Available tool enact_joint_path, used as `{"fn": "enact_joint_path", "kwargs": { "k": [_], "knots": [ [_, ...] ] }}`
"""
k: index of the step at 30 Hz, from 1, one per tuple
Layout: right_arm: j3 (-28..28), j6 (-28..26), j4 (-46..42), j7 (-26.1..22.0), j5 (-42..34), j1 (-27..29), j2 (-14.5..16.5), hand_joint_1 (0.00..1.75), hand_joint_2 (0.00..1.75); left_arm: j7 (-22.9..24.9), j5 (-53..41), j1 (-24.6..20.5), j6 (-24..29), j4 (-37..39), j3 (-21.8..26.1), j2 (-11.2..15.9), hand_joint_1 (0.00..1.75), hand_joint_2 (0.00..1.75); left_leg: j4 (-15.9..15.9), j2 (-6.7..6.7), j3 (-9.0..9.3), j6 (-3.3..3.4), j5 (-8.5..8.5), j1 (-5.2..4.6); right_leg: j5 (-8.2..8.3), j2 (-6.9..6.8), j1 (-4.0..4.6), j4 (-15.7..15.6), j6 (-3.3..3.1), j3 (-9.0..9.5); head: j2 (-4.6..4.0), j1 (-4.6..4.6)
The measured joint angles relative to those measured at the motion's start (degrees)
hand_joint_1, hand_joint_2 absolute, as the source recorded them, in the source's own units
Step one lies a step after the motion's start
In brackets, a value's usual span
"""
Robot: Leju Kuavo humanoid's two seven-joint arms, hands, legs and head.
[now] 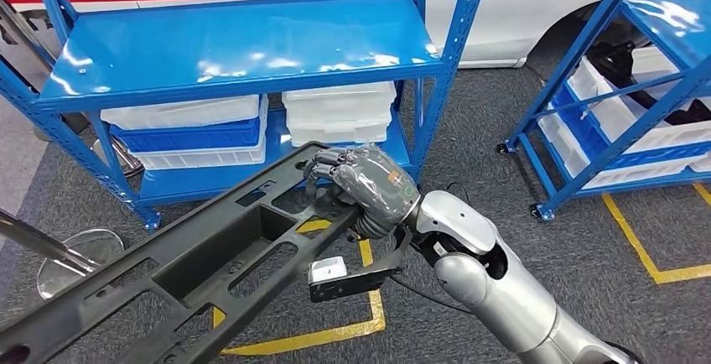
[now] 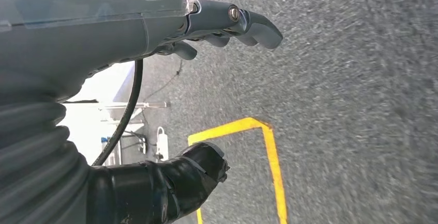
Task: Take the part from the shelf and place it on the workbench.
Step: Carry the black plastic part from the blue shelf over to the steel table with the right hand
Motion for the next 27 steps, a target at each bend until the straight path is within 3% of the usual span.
{"fn": "enact_joint_path", "kwargs": {
  "k": [2,4,6,8,10,11,12,13,14,16,18,20,21,22,23,25,26,27],
  "knots": [
    [0.0,0.33,0.15,0.01,-0.64,-0.57,0.1,1.75,1.75,0.02,0.0,0.08,0.0,0.01,0.08,-0.32,0.0,1.75,0.08,0.74,-0.53,-0.28,0.75,-0.14,-0.64,-1.4,0.82,-7.16,-1.12,4.56,0.0,-0.01],
    [0.0,0.53,0.32,0.02,-1.04,-1.03,0.2,1.75,1.75,0.07,0.01,0.14,-0.03,0.02,0.23,-0.53,0.0,1.75,-0.33,1.68,-0.63,-0.83,1.68,0.14,-0.6,-1.31,1.39,-9.83,-1.58,5.47,0.0,0.02],
    [0.0,0.66,0.6,0.02,-1.26,-1.29,0.24,1.75,1.75,0.11,0.04,0.02,-0.03,0.02,0.39,-0.63,0.0,1.75,-0.33,1.52,-0.98,-1.46,1.21,0.34,1.09,-0.55,1.06,-11.05,-1.97,5.09,0.0,0.03],
    [0.0,0.8,0.89,0.02,-1.43,-1.56,0.46,1.75,1.75,0.13,0.06,-0.09,-0.02,0.02,0.46,-0.76,0.0,1.75,2.87,0.07,-2.11,-2.02,-2.78,0.5,2.77,0.05,0.45,-12.14,-2.36,4.25,0.0,0.0],
    [0.01,0.96,1.16,0.01,-1.58,-1.75,0.75,1.75,1.75,0.13,0.07,-0.03,-0.01,0.01,0.56,-0.84,0.0,1.75,9.61,-0.87,-3.58,-2.59,-7.78,0.84,4.02,0.91,0.29,-12.02,-2.4,2.62,0.0,-0.03],
    [0.01,1.03,1.31,0.01,-1.63,-1.76,0.83,1.75,1.75,0.13,0.07,-0.02,-0.01,0.01,0.66,-0.82,0.0,1.75,12.6,-0.95,-3.9,-2.93,-8.86,1.03,4.55,1.36,0.14,-11.75,-2.17,1.7,0.0,-0.03],
    [0.02,1.06,1.48,0.01,-1.66,-1.76,0.86,1.75,1.75,0.13,0.07,-0.02,0.0,0.0,0.79,-0.8,0.0,1.75,14.17,-0.96,-3.55,-3.29,-8.63,1.22,4.99,1.79,-0.08,-11.33,-1.88,0.75,0.0,-0.03],
    [0.03,1.09,1.61,0.01,-1.66,-1.76,0.86,1.75,1.75,0.13,0.07,-0.03,0.0,0.0,0.92,-0.79,0.0,1.75,13.79,-1.01,-2.33,-3.68,-7.27,1.48,5.35,2.22,-0.38,-10.78,-1.51,-0.28,0.0,-0.03],
    [0.04,1.11,1.72,0.01,-1.66,-1.77,0.86,1.75,1.75,0.13,0.07,-0.04,0.0,0.0,1.04,-0.79,0.0,1.75,11.52,-1.26,-0.26,-4.1,-5.55,1.84,5.65,2.67,-0.73,-10.09,-1.12,-1.31,0.0,-0.03],
    [0.07,1.13,1.8,0.02,-1.66,-1.9,0.9,1.75,1.75,0.13,0.07,-0.06,0.0,0.01,1.22,-0.84,0.0,1.75,4.41,-3.54,4.52,-4.81,-4.97,2.41,6.2,3.61,-1.16,-8.55,-0.27,-3.43,0.0,-0.06],
    [0.11,1.14,1.84,0.02,-1.66,-2.09,1.07,1.75,1.75,0.13,0.08,0.04,-0.01,0.02,1.34,-0.91,0.0,1.75,0.61,-5.54,6.64,-4.66,-6.31,2.48,7.08,4.71,-1.11,-7.66,0.63,-4.79,0.01,-0.03],
    [0.18,1.16,1.97,0.0,-1.67,-2.19,1.18,1.75,1.75,0.13,0.08,0.07,-0.02,0.02,1.38,-0.96,0.0,1.75,0.65,-4.84,6.22,-3.8,-5.97,2.46,8.15,5.78,-1.07,-7.75,1.44,-5.34,0.01,0.05],
    [0.22,1.18,2.06,-0.01,-1.68,-2.23,1.17,1.75,1.75,0.13,0.09,-0.02,-0.01,0.02,1.39,-0.97,0.0,1.75,0.65,-4.12,5.87,-3.3,-5.59,2.48,7.79,5.47,-1.05,-7.49,1.72,-5.68,0.0,0.11],
    [0.27,1.21,2.14,0.0,-1.68,-2.26,1.17,1.75,1.75,0.13,0.09,-0.09,-0.01,0.01,1.4,-0.99,0.0,1.75,0.63,-3.32,5.4,-2.65,-5.1,2.48,6.38,4.69,-1.08,-6.51,1.94,-6.12,0.0,0.16],
    [0.31,1.22,2.21,0.01,-1.68,-2.3,1.16,1.75,1.75,0.13,0.09,-0.09,0.0,0.01,1.4,-1.0,0.0,1.75,0.56,-2.5,4.83,-2.07,-4.59,2.43,3.86,3.59,-1.09,-4.38,2.08,-6.71,0.0,0.22],
    [0.39,1.23,2.27,0.01,-1.68,-2.34,1.16,1.75,1.75,0.13,0.09,-0.07,0.02,0.01,1.42,-0.98,0.0,1.75,0.64,-1.03,3.59,-1.36,-3.6,1.86,-2.0,1.87,-1.07,2.23,2.21,-7.87,0.0,0.29],
    [0.42,1.23,2.3,0.01,-1.68,-2.34,1.16,1.75,1.75,0.13,0.09,-0.06,0.02,0.01,1.42,-0.96,0.0,1.75,0.72,-0.28,2.86,-1.19,-3.11,1.58,-3.58,1.63,-1.06,5.54,2.18,-8.13,0.0,0.29],
    [0.44,1.23,2.37,0.01,-1.69,-2.34,1.16,1.75,1.75,0.13,0.09,-0.09,0.02,0.0,1.43,-0.94,0.0,1.75,0.84,0.45,2.1,-1.05,-2.63,1.31,-3.69,1.52,-1.02,7.72,2.04,-7.83,0.0,0.3]
  ]
}}
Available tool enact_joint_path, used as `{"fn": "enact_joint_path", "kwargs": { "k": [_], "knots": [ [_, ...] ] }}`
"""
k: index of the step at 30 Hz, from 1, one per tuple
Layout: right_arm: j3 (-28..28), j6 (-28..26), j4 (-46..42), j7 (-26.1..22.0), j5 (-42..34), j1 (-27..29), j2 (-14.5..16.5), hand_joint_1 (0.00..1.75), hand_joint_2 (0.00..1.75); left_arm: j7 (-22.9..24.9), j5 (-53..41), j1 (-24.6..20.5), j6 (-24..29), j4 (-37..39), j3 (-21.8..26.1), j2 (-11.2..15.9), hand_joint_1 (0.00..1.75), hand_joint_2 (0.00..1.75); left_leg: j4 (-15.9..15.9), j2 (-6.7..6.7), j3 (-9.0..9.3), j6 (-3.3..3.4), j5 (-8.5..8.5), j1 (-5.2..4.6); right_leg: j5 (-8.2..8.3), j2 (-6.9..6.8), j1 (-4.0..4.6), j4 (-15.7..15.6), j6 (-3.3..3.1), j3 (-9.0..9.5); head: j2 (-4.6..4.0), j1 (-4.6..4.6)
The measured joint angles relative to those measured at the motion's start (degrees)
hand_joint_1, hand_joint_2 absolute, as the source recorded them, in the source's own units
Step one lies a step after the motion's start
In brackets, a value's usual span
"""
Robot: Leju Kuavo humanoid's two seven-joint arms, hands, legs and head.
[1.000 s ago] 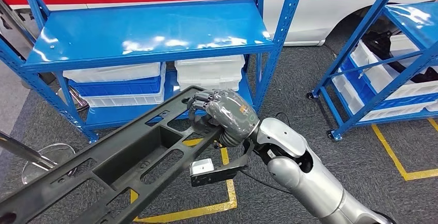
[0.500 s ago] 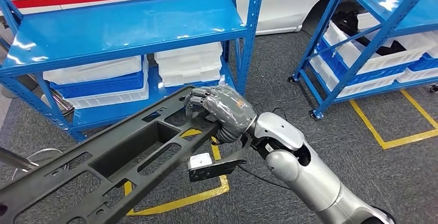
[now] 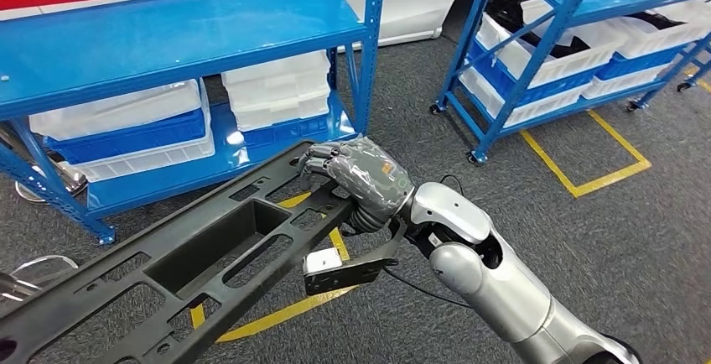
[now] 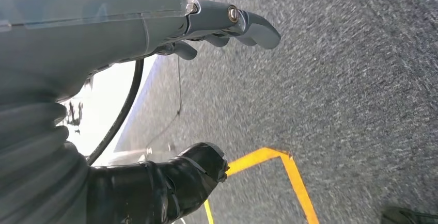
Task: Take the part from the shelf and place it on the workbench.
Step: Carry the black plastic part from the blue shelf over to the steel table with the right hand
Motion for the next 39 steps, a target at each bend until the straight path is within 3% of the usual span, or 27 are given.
{"fn": "enact_joint_path", "kwargs": {
  "k": [1,3,5,7,9,10,12,14,15,16,18,19,21,22,24,25,26,27,29,30,32,34,36,37,39],
  "knots": [
    [0.03,0.01,0.08,0.0,-0.02,0.0,0.0,1.75,1.75,0.0,0.0,-0.05,0.0,0.0,0.01,0.01,0.0,1.75,0.14,0.71,-0.77,0.1,0.46,-0.28,1.05,-0.08,0.12,0.64,-0.28,1.03,0.0,0.0],
    [0.11,0.01,0.21,0.0,-0.11,-0.09,0.01,1.75,1.75,0.0,-0.01,-0.19,-0.02,0.0,0.01,0.0,0.0,1.75,0.35,1.92,-2.05,0.21,1.3,-0.85,3.79,-0.85,0.66,-3.54,-1.46,5.74,0.0,-0.01],
    [0.28,0.02,0.22,0.0,-0.24,-0.47,0.03,1.75,1.75,0.0,-0.02,-0.26,-0.04,0.01,0.01,-0.11,0.0,1.75,0.3,3.0,-2.64,0.04,2.09,-1.2,2.96,-2.8,1.51,-11.71,-2.87,11.67,0.0,-0.02],
    [0.45,0.03,0.22,0.0,-0.45,-0.92,0.05,1.75,1.75,0.0,-0.03,-0.27,-0.06,0.01,0.01,-0.2,0.0,1.75,-0.15,4.1,-2.77,-0.41,3.11,-0.98,1.55,-3.66,2.29,-16.65,-3.56,14.24,0.0,-0.02],
    [0.52,0.03,0.24,0.0,-0.66,-1.07,0.05,1.75,1.75,-0.01,-0.04,-0.32,-0.08,0.01,0.03,-0.19,0.0,1.75,-0.77,4.5,-2.94,-0.96,3.86,-0.65,2.99,-2.87,2.49,-18.27,-3.94,13.87,0.0,-0.02],
    [0.55,0.04,0.27,0.0,-0.73,-1.12,0.07,1.75,1.75,-0.01,-0.04,-0.33,-0.08,0.01,0.04,-0.17,0.0,1.75,-0.44,3.56,-3.32,-1.21,2.98,-0.57,4.05,-2.39,2.34,-19.06,-4.24,13.53,0.0,-0.02],
    [0.58,0.07,0.34,0.0,-0.77,-1.22,0.26,1.75,1.75,-0.02,-0.04,-0.24,-0.1,0.02,0.06,-0.15,0.0,1.75,3.25,0.56,-4.7,-1.6,-1.62,-0.46,6.01,-1.5,1.86,-20.16,-4.62,12.54,0.0,-0.1],
    [0.68,0.08,0.4,0.0,-0.79,-1.27,0.46,1.75,1.75,-0.02,-0.04,-0.02,-0.12,0.02,0.08,-0.17,0.0,1.75,10.06,-1.17,-6.02,-1.97,-6.17,-0.4,7.33,-0.36,1.85,-19.89,-4.78,10.72,0.0,-0.14],
    [0.77,0.08,0.47,0.0,-0.8,-1.26,0.5,1.75,1.75,-0.02,-0.04,0.03,-0.13,0.02,0.09,-0.16,0.0,1.75,12.77,-1.39,-6.13,-2.18,-6.64,-0.38,7.85,0.24,1.84,-19.47,-4.72,9.69,0.0,-0.13],
    [0.87,0.08,0.56,0.0,-0.8,-1.26,0.5,1.75,1.75,-0.02,-0.04,0.03,-0.11,0.02,0.11,-0.1,0.0,1.75,14.02,-1.48,-5.59,-2.37,-5.85,-0.35,8.33,0.83,1.78,-18.91,-4.58,8.58,0.0,-0.13],
    [1.03,0.08,0.72,0.0,-0.8,-1.25,0.5,1.75,1.75,-0.02,-0.05,-0.06,-0.09,0.02,0.19,0.02,0.0,1.75,10.95,-2.02,-1.99,-2.62,-2.64,-0.16,9.13,2.06,1.45,-17.45,-4.08,6.17,0.0,-0.14],
    [1.08,0.08,0.75,0.0,-0.8,-1.26,0.51,1.75,1.75,-0.02,-0.05,-0.11,-0.09,0.02,0.23,0.07,0.0,1.75,7.4,-3.17,0.64,-2.69,-2.32,0.0,9.45,2.66,1.31,-16.61,-3.73,4.98,0.0,-0.15],
    [1.19,0.08,0.77,0.02,-0.8,-1.25,0.61,1.75,1.75,-0.02,-0.08,-0.06,-0.1,0.02,0.28,0.08,0.0,1.75,1.18,-5.46,4.58,-2.38,-3.66,0.15,10.19,3.82,1.19,-15.21,-2.99,3.22,0.0,-0.13],
    [1.27,0.08,0.78,0.03,-0.81,-1.21,0.67,1.75,1.75,-0.01,-0.08,-0.05,-0.12,0.02,0.3,0.08,0.0,1.75,-0.21,-6.0,5.29,-2.1,-4.47,0.05,10.72,4.42,1.22,-14.95,-2.67,2.74,0.0,-0.13],
    [1.49,0.08,0.81,0.07,-0.84,-1.07,0.72,1.75,1.75,0.0,-0.09,-0.06,-0.16,0.02,0.33,-0.02,0.0,1.75,-0.56,-4.72,4.73,-1.31,-3.87,0.13,11.79,5.31,1.32,-15.0,-2.07,2.08,0.0,-0.16],
    [1.62,0.08,0.83,0.13,-0.86,-1.02,0.7,1.75,1.75,0.01,-0.1,-0.16,-0.2,0.02,0.33,-0.07,0.0,1.75,-0.62,-3.94,4.23,-0.76,-3.22,0.24,11.14,4.8,1.4,-14.63,-1.79,1.59,0.0,-0.15],
    [1.73,0.08,0.85,0.24,-0.88,-1.0,0.69,1.75,1.75,0.01,-0.11,-0.2,-0.22,0.02,0.34,-0.11,0.0,1.75,-0.77,-3.04,3.52,-0.2,-2.48,0.37,9.33,3.77,1.39,-13.37,-1.48,0.95,0.0,-0.15],
    [1.85,0.1,0.86,0.41,-0.89,-0.99,0.68,1.75,1.75,0.01,-0.11,-0.24,-0.24,0.02,0.34,-0.15,0.0,1.75,-0.82,-2.18,2.81,0.24,-1.79,0.36,6.47,2.39,1.23,-11.03,-1.17,0.24,0.0,-0.17],
    [2.13,0.22,0.94,0.67,-0.91,-1.01,0.68,1.75,1.75,0.01,-0.08,-0.12,-0.22,0.02,0.38,-0.08,0.0,1.75,-0.81,-0.52,1.26,0.65,-0.54,0.14,0.99,0.62,0.67,-4.11,-0.39,-0.96,0.0,-0.15],
    [2.28,0.32,1.04,0.73,-0.96,-1.01,0.68,1.75,1.75,0.01,-0.06,-0.07,-0.22,0.02,0.4,-0.03,0.0,1.75,-0.79,0.32,0.48,0.63,0.05,0.07,0.09,0.31,0.3,-0.92,-0.04,-1.11,0.0,-0.15],
    [2.56,0.58,1.33,0.75,-1.16,-1.07,0.68,1.75,1.75,0.01,-0.02,-0.11,-0.21,0.02,0.44,0.05,0.0,1.75,-0.74,1.93,-1.05,0.44,1.19,0.02,2.14,-0.07,-0.39,1.12,0.52,0.68,0.0,-0.15],
    [2.8,0.86,1.57,0.76,-1.46,-1.35,0.78,1.75,1.75,0.0,-0.01,-0.3,-0.2,0.02,0.54,0.08,0.0,1.75,-0.73,3.07,-2.24,0.01,2.24,0.01,4.33,-1.52,-0.78,-4.43,0.71,6.49,0.0,-0.15],
    [2.95,1.03,1.65,0.73,-1.75,-1.89,1.07,1.75,1.75,0.0,0.0,-0.4,-0.2,0.02,0.77,0.03,0.0,1.75,-0.72,3.91,-2.82,-0.73,3.23,0.08,2.75,-3.52,-0.32,-13.45,0.32,13.16,0.0,-0.19],
    [3.0,1.06,1.67,0.71,-1.87,-2.16,1.2,1.75,1.75,0.0,0.0,-0.43,-0.2,0.02,0.91,-0.01,0.0,1.75,-0.87,4.41,-2.95,-1.18,3.81,0.26,1.79,-4.02,0.17,-16.52,-0.1,14.96,0.0,-0.2],
    [3.15,1.07,1.78,0.7,-2.03,-2.46,1.33,1.75,1.75,0.0,0.0,-0.4,-0.25,0.02,1.14,-0.19,0.0,1.75,-1.3,5.4,-3.28,-2.09,4.92,0.76,1.96,-3.39,0.87,-18.78,-1.21,15.01,0.0,-0.22]
  ]
}}
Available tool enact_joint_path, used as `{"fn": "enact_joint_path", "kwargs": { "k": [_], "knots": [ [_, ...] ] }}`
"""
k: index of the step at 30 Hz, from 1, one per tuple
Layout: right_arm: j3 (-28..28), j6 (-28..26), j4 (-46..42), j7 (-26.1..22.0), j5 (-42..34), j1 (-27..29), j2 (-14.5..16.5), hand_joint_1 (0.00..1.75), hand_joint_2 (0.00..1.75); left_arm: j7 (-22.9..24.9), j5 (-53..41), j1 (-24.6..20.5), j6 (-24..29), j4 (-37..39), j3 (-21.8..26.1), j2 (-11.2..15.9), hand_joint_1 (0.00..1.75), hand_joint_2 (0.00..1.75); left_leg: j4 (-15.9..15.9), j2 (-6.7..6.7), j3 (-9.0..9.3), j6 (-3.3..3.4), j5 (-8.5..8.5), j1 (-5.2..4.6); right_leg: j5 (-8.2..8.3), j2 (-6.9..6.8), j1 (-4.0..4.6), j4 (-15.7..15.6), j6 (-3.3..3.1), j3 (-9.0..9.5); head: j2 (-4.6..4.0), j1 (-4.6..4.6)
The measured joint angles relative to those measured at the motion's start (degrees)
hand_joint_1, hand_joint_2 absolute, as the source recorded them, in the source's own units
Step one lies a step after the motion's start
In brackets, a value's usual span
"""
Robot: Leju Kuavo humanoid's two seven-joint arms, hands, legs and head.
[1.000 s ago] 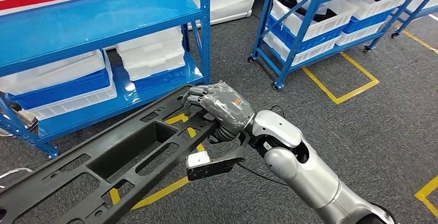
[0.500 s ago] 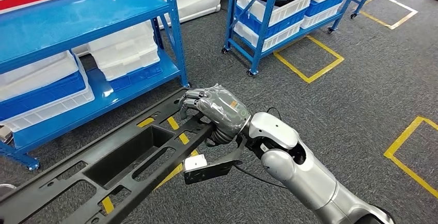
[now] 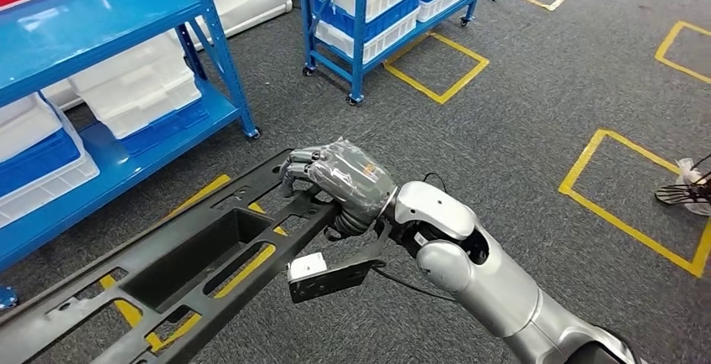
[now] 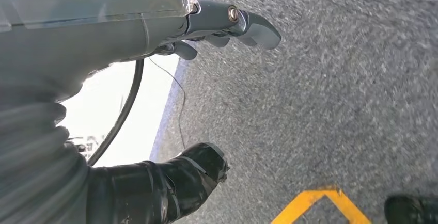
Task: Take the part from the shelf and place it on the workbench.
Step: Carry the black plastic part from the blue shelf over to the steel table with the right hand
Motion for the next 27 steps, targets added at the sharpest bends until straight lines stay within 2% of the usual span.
{"fn": "enact_joint_path", "kwargs": {
  "k": [1,2,4,5,6,7,8,9,10,11,12,13,14,15,16,17,18,20,21,22,23,24,25,26,27],
  "knots": [
    [0.1,0.01,0.11,0.01,-0.04,-0.07,-0.01,1.75,1.75,-0.01,0.0,0.04,-0.03,0.0,0.09,-0.1,0.0,1.75,0.07,-0.42,-0.29,-0.39,-0.29,0.28,0.81,0.5,0.16,-0.27,-0.57,-0.56,0.0,0.01],
    [0.21,0.03,0.25,0.01,-0.07,-0.15,0.01,1.75,1.75,-0.01,0.0,0.15,-0.05,0.0,0.16,-0.19,0.0,1.75,1.05,-1.59,-0.79,-0.57,-1.85,0.41,1.62,1.02,0.17,-0.5,-1.21,-1.23,0.0,-0.02],
    [0.46,0.08,0.48,-0.01,-0.21,-0.34,0.14,1.75,1.75,-0.06,0.0,0.47,-0.11,0.0,0.23,-0.29,0.0,1.75,6.18,-4.94,-2.15,-0.48,-7.7,0.38,3.15,2.19,0.28,-0.37,-2.27,-2.98,0.0,-0.08],
    [0.59,0.1,0.57,-0.02,-0.35,-0.4,0.23,1.75,1.75,-0.08,0.0,0.59,-0.14,0.0,0.24,-0.32,0.0,1.75,9.88,-6.03,-2.85,-0.3,-10.51,0.2,3.81,2.85,0.47,-0.07,-2.66,-4.03,0.0,-0.1],
    [0.71,0.11,0.67,-0.02,-0.49,-0.41,0.3,1.75,1.75,-0.11,0.0,0.65,-0.16,0.0,0.25,-0.32,0.0,1.75,13.18,-6.55,-3.24,-0.16,-11.99,-0.01,4.41,3.52,0.69,0.3,-2.86,-5.1,0.0,-0.1],
    [0.81,0.13,0.78,-0.02,-0.61,-0.41,0.33,1.75,1.75,-0.14,0.0,0.63,-0.15,0.0,0.26,-0.28,0.0,1.75,15.28,-6.82,-3.08,0.01,-12.13,-0.22,4.98,4.18,0.9,0.72,-2.95,-6.2,0.0,-0.09],
    [0.89,0.17,0.89,-0.02,-0.69,-0.42,0.33,1.75,1.75,-0.15,0.0,0.57,-0.14,0.0,0.27,-0.25,0.0,1.75,15.54,-6.98,-2.13,0.26,-11.11,-0.43,5.5,4.86,1.05,1.22,-2.96,-7.34,0.0,-0.09],
    [0.96,0.23,0.98,-0.02,-0.76,-0.43,0.33,1.75,1.75,-0.17,0.0,0.52,-0.14,0.0,0.28,-0.22,0.0,1.75,13.87,-7.27,-0.28,0.6,-9.58,-0.61,5.99,5.55,1.12,1.79,-2.9,-8.5,0.0,-0.09],
    [1.03,0.28,1.04,-0.03,-0.83,-0.48,0.34,1.75,1.75,-0.19,0.0,0.46,-0.14,0.0,0.29,-0.19,0.0,1.75,10.59,-8.11,2.22,1.05,-8.59,-0.78,6.44,6.23,1.11,2.4,-2.82,-9.59,0.0,-0.1],
    [1.09,0.32,1.07,-0.05,-0.89,-0.59,0.37,1.75,1.75,-0.2,0.0,0.43,-0.14,0.0,0.3,-0.11,0.0,1.75,6.67,-9.5,4.9,1.48,-8.44,-0.86,6.89,6.88,1.16,3.01,-2.66,-10.6,0.0,-0.08],
    [1.15,0.34,1.1,-0.07,-0.94,-0.69,0.4,1.75,1.75,-0.23,0.0,0.44,-0.15,0.0,0.31,-0.08,0.0,1.75,3.65,-10.7,6.85,1.76,-8.67,-0.95,7.34,7.47,1.09,3.43,-2.44,-11.32,0.0,-0.08],
    [1.21,0.34,1.14,-0.1,-0.97,-0.82,0.44,1.75,1.75,-0.27,0.0,0.46,-0.16,0.0,0.33,-0.04,0.0,1.75,1.6,-11.61,7.91,1.92,-9.19,-1.06,7.8,7.99,0.98,3.69,-2.16,-11.79,0.0,-0.06],
    [1.27,0.35,1.18,-0.15,-1.01,-0.97,0.47,1.75,1.75,-0.3,-0.01,0.43,-0.18,0.0,0.34,-0.03,0.0,1.75,0.8,-11.8,8.23,1.97,-9.29,-1.2,8.37,8.57,0.87,3.68,-1.8,-12.07,0.01,-0.07],
    [1.36,0.36,1.23,-0.2,-1.04,-1.08,0.46,1.75,1.75,-0.36,-0.01,0.41,-0.2,0.0,0.35,-0.12,0.0,1.75,0.68,-11.2,7.95,2.05,-8.76,-1.23,9.04,9.17,0.78,3.41,-1.4,-12.22,0.01,-0.06],
    [1.45,0.36,1.28,-0.26,-1.08,-1.18,0.43,1.75,1.75,-0.42,-0.02,0.3,-0.21,0.0,0.37,-0.18,0.0,1.75,0.28,-10.46,7.75,2.24,-8.12,-1.15,9.26,9.2,0.76,3.31,-1.1,-12.47,0.01,-0.08],
    [1.52,0.38,1.32,-0.33,-1.11,-1.31,0.38,1.75,1.75,-0.47,-0.03,0.2,-0.22,0.0,0.4,-0.23,0.0,1.75,-0.07,-9.61,7.44,2.6,-7.31,-1.04,8.39,8.41,0.78,3.73,-0.79,-12.89,0.01,-0.04],
    [1.57,0.38,1.37,-0.38,-1.13,-1.45,0.33,1.75,1.75,-0.55,-0.04,0.18,-0.24,0.0,0.44,-0.27,0.0,1.75,-0.48,-8.68,6.89,2.95,-6.45,-0.9,6.37,7.17,0.75,5.13,-0.44,-13.5,0.0,-0.02],
    [1.66,0.39,1.44,-0.53,-1.15,-1.7,0.28,1.75,1.75,-0.64,-0.07,0.22,-0.25,-0.01,0.56,-0.24,0.0,1.75,-0.76,-6.87,5.41,3.4,-5.0,-0.97,0.4,4.45,0.17,11.0,0.35,-14.99,0.0,0.01],
    [1.72,0.39,1.49,-0.59,-1.17,-1.77,0.28,1.75,1.75,-0.67,-0.08,0.28,-0.26,-0.01,0.62,-0.21,0.0,1.75,-0.73,-5.98,4.56,3.4,-4.38,-1.01,-1.53,3.96,-0.27,14.45,0.82,-15.54,0.0,-0.03],
    [1.8,0.4,1.58,-0.63,-1.19,-1.78,0.28,1.75,1.75,-0.68,-0.08,0.32,-0.26,-0.02,0.67,-0.17,0.0,1.75,-0.68,-5.13,3.69,3.29,-3.77,-1.02,-1.98,3.71,-0.74,17.15,1.25,-15.66,0.0,-0.02],
    [1.91,0.4,1.71,-0.66,-1.19,-1.78,0.28,1.75,1.75,-0.69,-0.09,0.31,-0.26,-0.02,0.71,-0.15,0.0,1.75,-0.61,-4.29,2.79,3.14,-3.19,-1.02,-1.11,3.54,-1.2,18.49,1.67,-15.13,0.0,-0.02],
    [2.02,0.41,1.82,-0.66,-1.2,-1.78,0.27,1.75,1.75,-0.7,-0.1,0.3,-0.26,-0.02,0.74,-0.13,0.0,1.75,-0.5,-3.51,1.85,2.92,-2.61,-1.02,0.52,3.27,-1.64,18.01,2.05,-13.65,0.0,-0.02],
    [2.1,0.41,1.91,-0.67,-1.19,-1.8,0.27,1.75,1.75,-0.73,-0.1,0.25,-0.26,-0.02,0.78,-0.13,0.0,1.75,-0.34,-2.86,1.0,2.64,-2.08,-1.01,1.96,2.67,-2.02,15.69,2.36,-11.14,0.0,-0.02],
    [2.15,0.41,1.95,-0.67,-1.19,-1.9,0.28,1.75,1.75,-0.77,-0.11,0.22,-0.27,-0.02,0.82,-0.11,0.0,1.75,-0.14,-2.34,0.29,2.31,-1.63,-1.02,2.2,1.57,-2.19,11.78,2.56,-7.6,0.0,-0.02],
    [2.15,0.4,1.95,-0.68,-1.19,-2.03,0.36,1.75,1.75,-0.81,-0.1,0.2,-0.29,-0.03,0.89,-0.1,0.0,1.75,0.12,-1.88,-0.22,1.91,-1.23,-0.99,1.48,0.57,-2.05,7.31,2.51,-4.18,0.0,-0.07]
  ]
}}
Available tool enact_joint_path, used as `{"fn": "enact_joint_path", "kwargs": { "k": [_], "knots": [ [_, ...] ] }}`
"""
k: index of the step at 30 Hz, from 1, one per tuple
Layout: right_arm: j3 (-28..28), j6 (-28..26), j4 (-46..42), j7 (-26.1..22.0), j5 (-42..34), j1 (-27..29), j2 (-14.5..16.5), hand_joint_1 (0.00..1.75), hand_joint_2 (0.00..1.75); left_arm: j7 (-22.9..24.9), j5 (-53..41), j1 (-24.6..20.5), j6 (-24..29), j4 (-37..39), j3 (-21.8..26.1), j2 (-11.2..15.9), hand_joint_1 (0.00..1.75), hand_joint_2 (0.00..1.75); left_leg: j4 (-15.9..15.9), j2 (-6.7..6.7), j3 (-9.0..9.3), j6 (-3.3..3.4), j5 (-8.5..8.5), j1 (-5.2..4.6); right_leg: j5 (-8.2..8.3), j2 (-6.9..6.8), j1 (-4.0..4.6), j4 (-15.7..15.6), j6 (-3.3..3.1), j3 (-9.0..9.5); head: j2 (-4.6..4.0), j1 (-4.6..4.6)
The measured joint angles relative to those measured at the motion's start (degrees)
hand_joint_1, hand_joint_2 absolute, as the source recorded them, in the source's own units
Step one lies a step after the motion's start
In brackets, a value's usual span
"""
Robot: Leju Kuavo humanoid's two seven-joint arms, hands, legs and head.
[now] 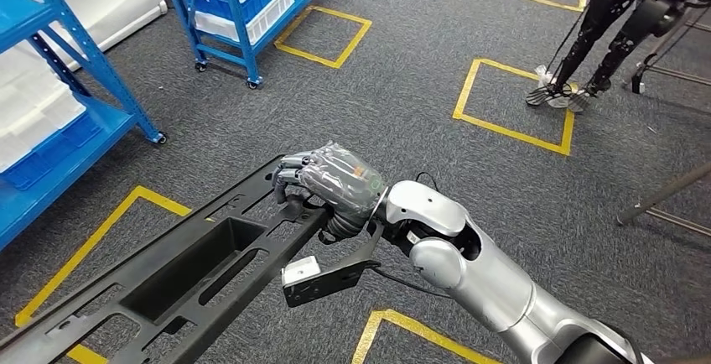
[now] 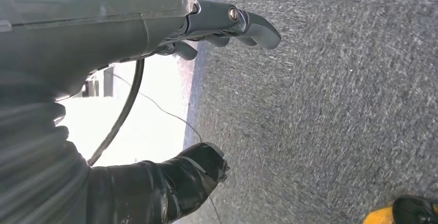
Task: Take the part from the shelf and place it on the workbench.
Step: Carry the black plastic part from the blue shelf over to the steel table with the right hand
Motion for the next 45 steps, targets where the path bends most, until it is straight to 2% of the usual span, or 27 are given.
{"fn": "enact_joint_path", "kwargs": {
  "k": [2,4,5,7,9,10,11,12,14,16,17,19,20,22,24,25,26,27,29,31,33,34,35,38,39,43,45],
  "knots": [
    [0.01,0.0,0.01,-0.02,-0.01,-0.29,0.1,1.75,1.75,-0.04,0.01,-0.07,-0.08,-0.01,0.2,-0.01,0.0,1.75,0.22,0.92,-0.33,-0.94,0.84,0.32,-1.8,-1.04,0.86,-5.69,-0.62,3.78,0.0,-0.03],
    [0.02,0.01,0.05,-0.05,-0.03,-0.43,0.11,1.75,1.75,-0.04,0.02,-0.19,-0.21,0.0,0.38,-0.16,0.0,1.75,0.22,1.52,-0.46,-1.98,1.47,1.04,-1.24,-0.24,1.61,-6.6,-1.83,3.19,0.0,-0.01],
    [0.03,0.01,0.09,-0.07,-0.04,-0.54,0.1,1.75,1.75,-0.04,0.02,-0.17,-0.26,0.01,0.46,-0.24,0.0,1.75,0.69,0.71,-0.79,-2.34,0.72,1.37,-0.66,0.25,1.79,-6.77,-2.5,2.65,0.0,-0.01],
    [0.08,0.02,0.19,-0.07,-0.04,-0.71,0.2,1.75,1.75,-0.04,0.02,0.05,-0.31,0.01,0.62,-0.34,0.0,1.75,4.52,-2.43,-2.17,-2.52,-3.97,1.52,0.77,1.16,1.86,-6.98,-3.94,1.34,0.0,-0.06],
    [0.21,0.03,0.29,-0.07,-0.04,-0.78,0.35,1.75,1.75,-0.04,0.02,0.31,-0.33,0.01,0.69,-0.44,0.0,1.75,11.95,-4.65,-3.96,-2.2,-9.6,1.11,2.14,2.36,2.38,-6.84,-4.78,-0.27,0.0,-0.11],
    [0.29,0.03,0.34,-0.06,-0.04,-0.77,0.4,1.75,1.75,-0.04,0.02,0.35,-0.33,0.01,0.69,-0.47,0.0,1.75,15.2,-4.97,-4.39,-1.99,-10.79,0.88,2.82,3.07,2.67,-6.69,-4.95,-1.13,0.0,-0.1],
    [0.36,0.04,0.4,-0.05,-0.04,-0.76,0.41,1.75,1.75,-0.04,0.02,0.34,-0.31,0.01,0.7,-0.46,0.0,1.75,16.91,-5.08,-4.12,-1.73,-10.64,0.65,3.45,3.79,2.92,-6.46,-5.02,-2.04,0.0,-0.1],
    [0.4,0.04,0.46,-0.05,-0.04,-0.75,0.41,1.75,1.75,-0.04,0.02,0.31,-0.28,0.01,0.72,-0.43,0.0,1.75,16.54,-5.2,-2.88,-1.38,-9.43,0.43,4.03,4.51,3.1,-6.15,-5.01,-3.06,0.0,-0.1],
    [0.44,0.04,0.53,-0.04,-0.04,-0.75,0.41,1.75,1.75,-0.04,0.02,0.26,-0.27,0.01,0.74,-0.32,0.0,1.75,10.29,-6.6,2.16,-0.41,-7.0,0.03,4.94,5.92,3.21,-5.28,-4.86,-4.94,0.0,-0.1],
    [0.43,0.03,0.56,-0.03,-0.03,-0.76,0.42,1.75,1.75,-0.04,0.02,0.31,-0.27,0.01,0.76,-0.2,0.0,1.75,3.05,-8.7,6.89,0.12,-7.0,-0.15,5.73,7.11,3.25,-4.34,-4.49,-6.37,0.0,-0.09],
    [0.44,0.02,0.58,-0.03,-0.03,-0.73,0.43,1.75,1.75,-0.05,0.02,0.3,-0.27,0.01,0.77,-0.16,0.0,1.75,1.2,-9.26,7.97,0.19,-7.46,-0.24,6.17,7.6,3.2,-4.12,-4.22,-6.82,0.0,-0.08],
    [0.45,0.02,0.64,-0.05,-0.03,-0.67,0.4,1.75,1.75,-0.06,0.01,0.15,-0.28,0.02,0.77,-0.26,0.0,1.75,0.31,-8.39,8.05,0.22,-7.07,-0.22,7.05,8.4,3.12,-4.15,-3.61,-7.26,0.0,-0.06],
    [0.46,0.03,0.68,-0.07,-0.04,-0.71,0.35,1.75,1.75,-0.07,0.01,0.04,-0.3,0.02,0.77,-0.32,0.0,1.75,-0.02,-7.65,7.81,0.38,-6.51,-0.12,6.68,7.88,3.17,-3.87,-3.33,-7.54,0.0,0.01],
    [0.45,0.03,0.75,-0.06,-0.04,-0.82,0.25,1.75,1.75,-0.09,0.02,-0.03,-0.31,0.03,0.77,-0.43,0.0,1.75,-0.64,-6.0,6.89,0.89,-5.19,0.15,3.01,5.46,3.13,-0.85,-2.77,-8.72,0.0,0.16],
    [0.46,0.03,0.79,-0.05,-0.04,-0.86,0.2,1.75,1.75,-0.47,0.18,0.06,-0.46,0.03,0.79,-0.37,0.0,1.75,-0.74,-4.49,5.59,1.16,-4.22,0.0,-2.11,3.51,2.52,5.63,-2.13,-10.55,0.0,0.26],
    [0.46,0.03,0.8,-0.05,-0.04,-0.84,0.18,1.75,1.75,-0.82,0.28,0.16,-0.63,0.03,0.81,-0.32,0.0,1.75,-0.73,-3.72,4.86,1.1,-3.8,-0.02,-3.18,3.2,2.1,9.02,-1.79,-11.28,0.0,0.26],
    [0.46,0.04,0.83,-0.05,-0.04,-0.79,0.14,1.75,1.75,-1.2,0.37,0.22,-0.81,0.03,0.82,-0.27,0.0,1.75,-0.72,-2.92,4.15,0.99,-3.38,-0.01,-2.69,3.02,1.67,11.36,-1.45,-11.52,0.0,0.27],
    [0.46,0.04,0.86,-0.06,-0.05,-0.76,0.11,1.75,1.75,-1.52,0.4,0.25,-0.97,0.03,0.83,-0.23,0.0,1.75,-0.69,-2.11,3.48,0.82,-2.93,-0.01,-1.07,2.83,1.26,12.08,-1.12,-10.97,0.0,0.27],
    [0.46,0.05,0.9,-0.07,-0.06,-0.73,0.08,1.75,1.75,-1.85,0.35,0.18,-1.15,0.03,0.81,-0.23,0.0,1.75,-0.59,-0.7,2.48,0.35,-2.19,0.03,2.15,1.48,0.67,7.6,-0.66,-6.69,0.0,0.27],
    [0.46,0.04,0.9,-0.07,-0.07,-0.82,0.11,1.75,1.75,-2.0,0.39,0.17,-1.17,0.03,0.81,-0.25,0.0,1.75,-0.38,0.37,2.16,-0.25,-1.76,-0.01,1.31,-1.18,1.01,-0.91,-0.81,-0.5,0.0,0.25],
    [0.46,0.03,0.89,-0.13,-0.11,-0.93,0.14,1.75,1.75,-2.1,0.46,0.09,-1.13,0.03,0.81,-0.27,0.0,1.75,-0.26,1.55,2.2,-0.97,-1.38,0.12,-0.6,-2.06,1.82,-5.76,-1.63,2.35,0.0,0.24],
    [0.46,0.03,0.89,-0.15,-0.13,-0.96,0.14,1.75,1.75,-2.13,0.49,-0.01,-1.12,0.03,0.82,-0.32,0.0,1.75,-0.28,2.2,2.27,-1.4,-1.18,0.27,-0.73,-1.42,2.05,-6.46,-2.28,2.38,0.0,0.22],
    [0.46,0.03,0.89,-0.16,-0.14,-0.99,0.12,1.75,1.75,-2.14,0.5,-0.11,-1.1,0.03,0.83,-0.35,0.0,1.75,-0.04,1.94,2.15,-1.78,-1.36,0.5,-0.44,-0.76,2.11,-6.73,-2.81,2.24,0.0,0.22],
    [0.44,0.03,0.9,-0.15,-0.16,-1.15,0.13,1.75,1.75,-2.14,0.52,-0.02,-1.06,0.03,0.82,-0.39,0.0,1.75,3.47,-2.26,0.58,-2.15,-4.31,0.94,0.53,0.77,2.03,-7.16,-4.27,1.89,0.0,0.13],
    [0.44,0.03,0.91,-0.15,-0.16,-1.18,0.14,1.75,1.75,-2.14,0.52,0.03,-1.05,0.03,0.81,-0.39,0.0,1.75,4.52,-3.12,0.13,-2.09,-5.1,0.96,0.63,0.98,2.04,-7.14,-4.45,1.76,0.0,0.09],
    [0.45,0.03,0.91,-0.15,-0.17,-1.19,0.15,1.75,1.75,-2.14,0.52,0.08,-1.05,0.03,0.81,-0.39,0.0,1.75,5.33,-3.44,-0.21,-2.06,-5.6,0.96,0.67,1.08,2.06,-7.13,-4.53,1.7,0.0,0.07],
    [0.51,0.05,0.93,-0.16,-0.17,-1.15,0.25,1.75,1.75,-2.18,0.52,0.19,-1.04,0.03,0.81,-0.43,0.0,1.75,8.75,-4.07,-1.66,-2.01,-7.25,0.88,0.78,1.62,2.24,-7.09,-4.73,1.5,0.0,0.1]
  ]
}}
